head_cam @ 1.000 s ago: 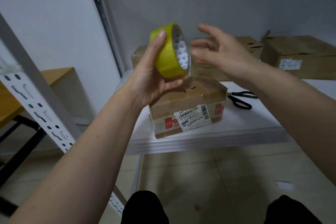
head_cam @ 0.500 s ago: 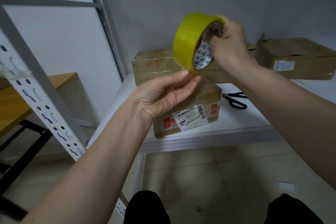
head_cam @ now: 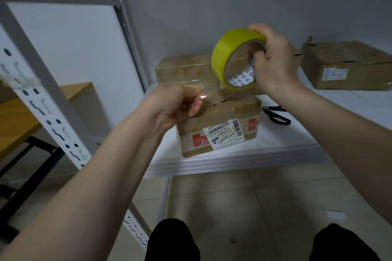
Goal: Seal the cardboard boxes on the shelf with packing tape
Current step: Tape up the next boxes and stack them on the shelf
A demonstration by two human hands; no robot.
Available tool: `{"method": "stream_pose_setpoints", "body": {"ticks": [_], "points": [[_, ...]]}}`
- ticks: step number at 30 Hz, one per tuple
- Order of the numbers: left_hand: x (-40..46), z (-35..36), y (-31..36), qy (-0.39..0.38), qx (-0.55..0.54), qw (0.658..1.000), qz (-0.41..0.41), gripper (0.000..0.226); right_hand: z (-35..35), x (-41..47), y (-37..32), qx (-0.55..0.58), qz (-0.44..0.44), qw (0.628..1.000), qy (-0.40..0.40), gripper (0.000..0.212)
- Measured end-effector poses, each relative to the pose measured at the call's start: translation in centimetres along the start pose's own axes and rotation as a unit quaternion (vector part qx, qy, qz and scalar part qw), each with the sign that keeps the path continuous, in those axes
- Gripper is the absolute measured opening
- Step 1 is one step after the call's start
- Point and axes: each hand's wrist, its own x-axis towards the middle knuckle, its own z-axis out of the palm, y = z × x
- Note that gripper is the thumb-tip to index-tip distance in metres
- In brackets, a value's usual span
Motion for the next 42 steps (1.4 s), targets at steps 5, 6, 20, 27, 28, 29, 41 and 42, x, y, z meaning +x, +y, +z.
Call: {"method": "stream_pose_setpoints", "body": {"ticks": [5, 6, 20, 27, 28, 29, 41, 42], "points": [[0.2, 0.5, -0.2, 0.056, 0.098, 0.992, 0.056, 0.023, 0.7, -0.2, 1.9, -0.078, -0.071, 0.994, 0.009, 0.053], [0.2, 0.5, -0.2, 0.069, 0.107, 0.99, 0.062, 0.025, 0.5, -0.3, 2.1, -0.091, -0.078, 0.993, 0.01, 0.053], [1.6, 1.4, -1.8, 0.184, 0.393, 0.884, 0.173, 0.026, 0.4, -1.3, 2.5, 0.319, 0.349, 0.881, 0.024, 0.013], [1.9, 1.5, -1.5, 0.133, 0.16, 0.967, 0.144, 0.032, 0.2, -1.0, 1.7, 0.221, 0.246, 0.942, 0.054, 0.026], [2.0, 1.3, -1.5, 0.143, 0.211, 0.954, 0.159, 0.034, 0.2, -1.0, 1.7, 0.22, 0.242, 0.944, 0.052, 0.027], [1.9, 1.2, -1.5, 0.158, 0.277, 0.931, 0.175, 0.037, 0.2, -1.0, 1.8, 0.213, 0.238, 0.946, 0.047, 0.026], [2.3, 2.8, -2.8, 0.26, 0.645, 0.687, 0.209, 0.03, 0.6, 0.2, 4.0, 0.114, 0.205, 0.972, 0.002, 0.034], [2.3, 2.9, -2.9, 0.264, 0.655, 0.676, 0.212, 0.03, 0.6, 0.2, 4.2, 0.114, 0.207, 0.972, 0.001, 0.034]]}}
